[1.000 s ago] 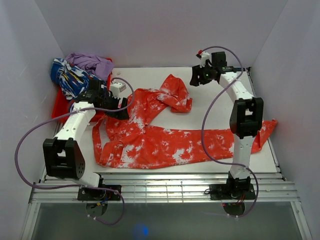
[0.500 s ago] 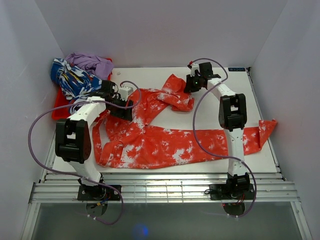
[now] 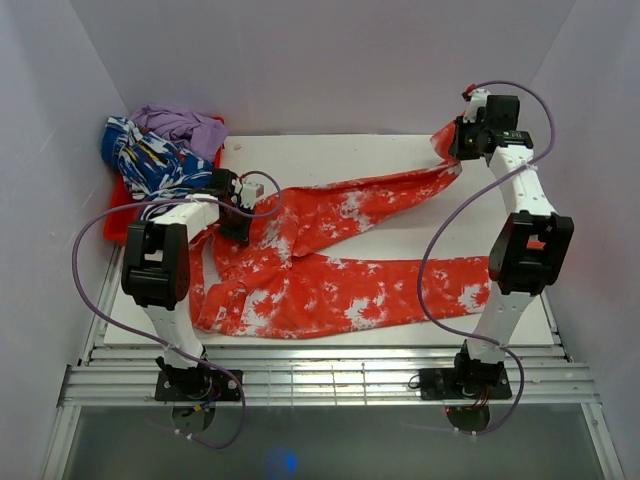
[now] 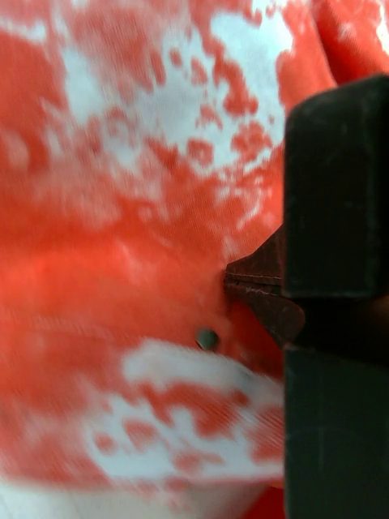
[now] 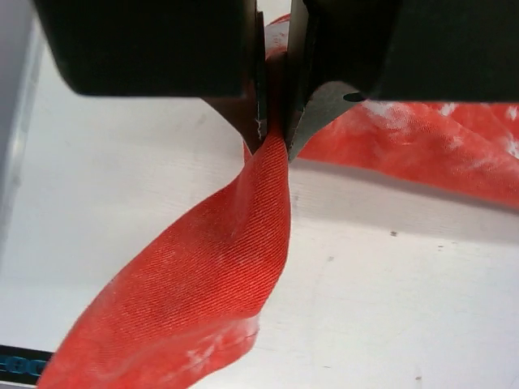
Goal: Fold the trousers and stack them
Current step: Flatten the trousers out
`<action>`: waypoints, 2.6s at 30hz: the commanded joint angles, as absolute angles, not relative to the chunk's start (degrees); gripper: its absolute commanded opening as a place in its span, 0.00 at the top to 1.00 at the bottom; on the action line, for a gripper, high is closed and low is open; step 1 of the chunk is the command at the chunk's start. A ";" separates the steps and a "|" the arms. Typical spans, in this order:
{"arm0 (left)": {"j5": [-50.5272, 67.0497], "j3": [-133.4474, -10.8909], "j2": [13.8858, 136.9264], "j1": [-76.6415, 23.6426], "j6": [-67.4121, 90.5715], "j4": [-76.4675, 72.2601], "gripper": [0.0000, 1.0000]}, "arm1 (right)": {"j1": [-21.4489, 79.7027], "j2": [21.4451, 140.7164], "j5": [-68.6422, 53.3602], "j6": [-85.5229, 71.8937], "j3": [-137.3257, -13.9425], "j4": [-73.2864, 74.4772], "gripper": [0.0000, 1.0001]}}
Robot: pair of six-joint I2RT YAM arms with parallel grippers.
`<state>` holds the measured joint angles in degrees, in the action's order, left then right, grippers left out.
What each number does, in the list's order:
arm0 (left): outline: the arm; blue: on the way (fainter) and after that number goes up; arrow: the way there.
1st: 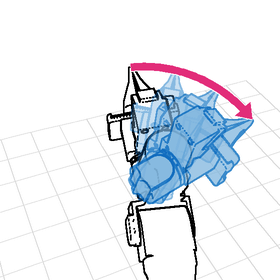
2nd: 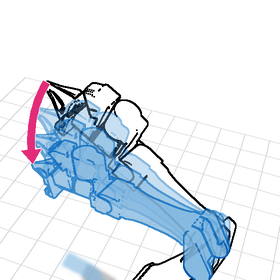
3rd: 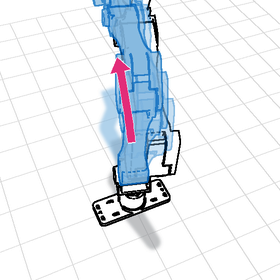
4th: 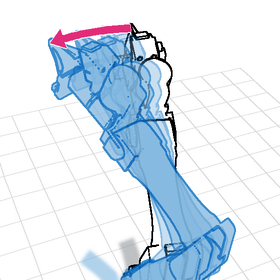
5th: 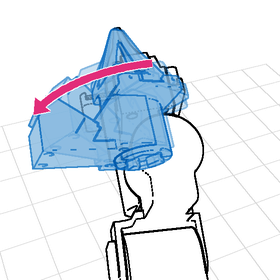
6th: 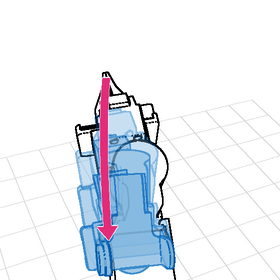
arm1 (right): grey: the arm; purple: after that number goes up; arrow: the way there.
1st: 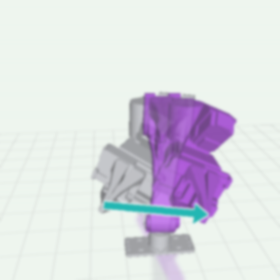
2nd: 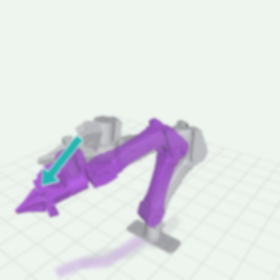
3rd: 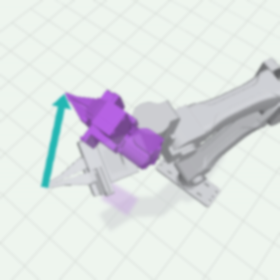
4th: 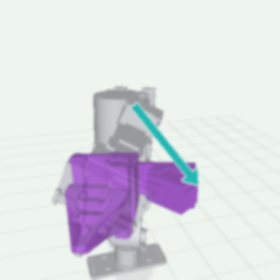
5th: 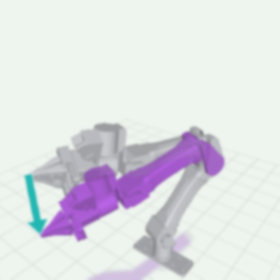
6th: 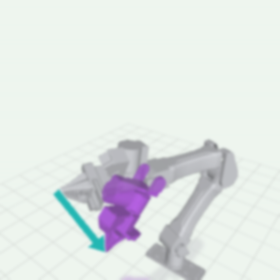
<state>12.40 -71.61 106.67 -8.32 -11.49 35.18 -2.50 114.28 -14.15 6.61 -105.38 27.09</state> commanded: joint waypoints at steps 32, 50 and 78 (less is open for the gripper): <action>23.02 -74.26 98.70 -8.17 -17.49 36.56 0.29 | -15.37 102.92 -23.01 77.79 -81.93 33.58 0.28; 27.95 -75.85 98.79 -8.17 -16.17 38.06 0.19 | -25.14 107.75 -48.69 105.21 -61.44 -5.42 0.20; 25.49 -71.28 94.84 -8.09 -14.94 32.26 0.23 | -21.18 95.54 -1.16 123.92 -85.35 56.42 0.92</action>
